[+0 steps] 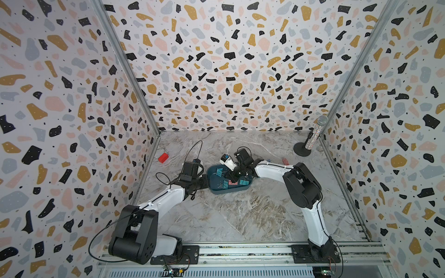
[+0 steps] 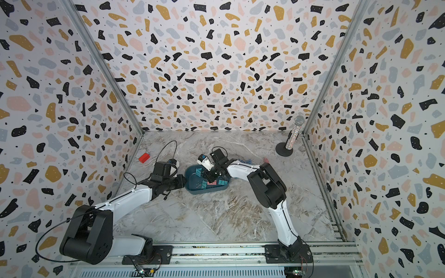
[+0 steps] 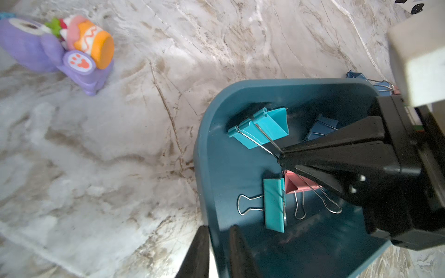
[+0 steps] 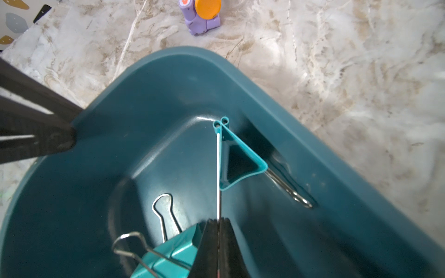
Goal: Take out the binder clips from the storage box
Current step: Pick up the binder clip from the storage box.
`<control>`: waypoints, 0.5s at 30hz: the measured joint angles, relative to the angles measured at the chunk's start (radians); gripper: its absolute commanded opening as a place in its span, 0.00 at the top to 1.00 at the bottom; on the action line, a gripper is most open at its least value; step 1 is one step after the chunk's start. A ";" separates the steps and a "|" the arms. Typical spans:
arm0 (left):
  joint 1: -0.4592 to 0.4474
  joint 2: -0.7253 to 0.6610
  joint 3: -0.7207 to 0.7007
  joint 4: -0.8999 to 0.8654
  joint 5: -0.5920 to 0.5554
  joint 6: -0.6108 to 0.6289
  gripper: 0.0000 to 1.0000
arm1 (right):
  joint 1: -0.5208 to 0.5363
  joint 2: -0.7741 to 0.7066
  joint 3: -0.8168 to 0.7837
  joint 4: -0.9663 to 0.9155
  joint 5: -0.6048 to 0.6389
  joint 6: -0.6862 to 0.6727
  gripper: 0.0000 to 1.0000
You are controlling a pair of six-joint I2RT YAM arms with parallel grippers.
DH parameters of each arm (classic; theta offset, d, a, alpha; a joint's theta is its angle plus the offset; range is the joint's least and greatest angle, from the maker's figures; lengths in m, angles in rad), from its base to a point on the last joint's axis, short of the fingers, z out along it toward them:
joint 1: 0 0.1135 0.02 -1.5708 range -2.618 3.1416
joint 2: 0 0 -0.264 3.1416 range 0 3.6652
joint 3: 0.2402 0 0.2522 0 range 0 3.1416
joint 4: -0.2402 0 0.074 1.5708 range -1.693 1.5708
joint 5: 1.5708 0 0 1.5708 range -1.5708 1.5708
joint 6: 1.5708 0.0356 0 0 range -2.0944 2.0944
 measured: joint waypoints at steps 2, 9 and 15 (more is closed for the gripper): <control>0.000 0.000 0.000 0.000 0.000 0.000 0.80 | 0.000 -0.019 -0.009 -0.011 0.003 0.000 1.00; 0.000 0.000 0.000 0.000 -0.001 0.001 0.76 | -0.004 -0.132 -0.014 -0.056 0.003 0.005 1.00; 0.000 0.000 0.000 -0.001 -0.002 0.001 0.75 | -0.024 -0.217 0.001 -0.129 -0.006 0.020 1.00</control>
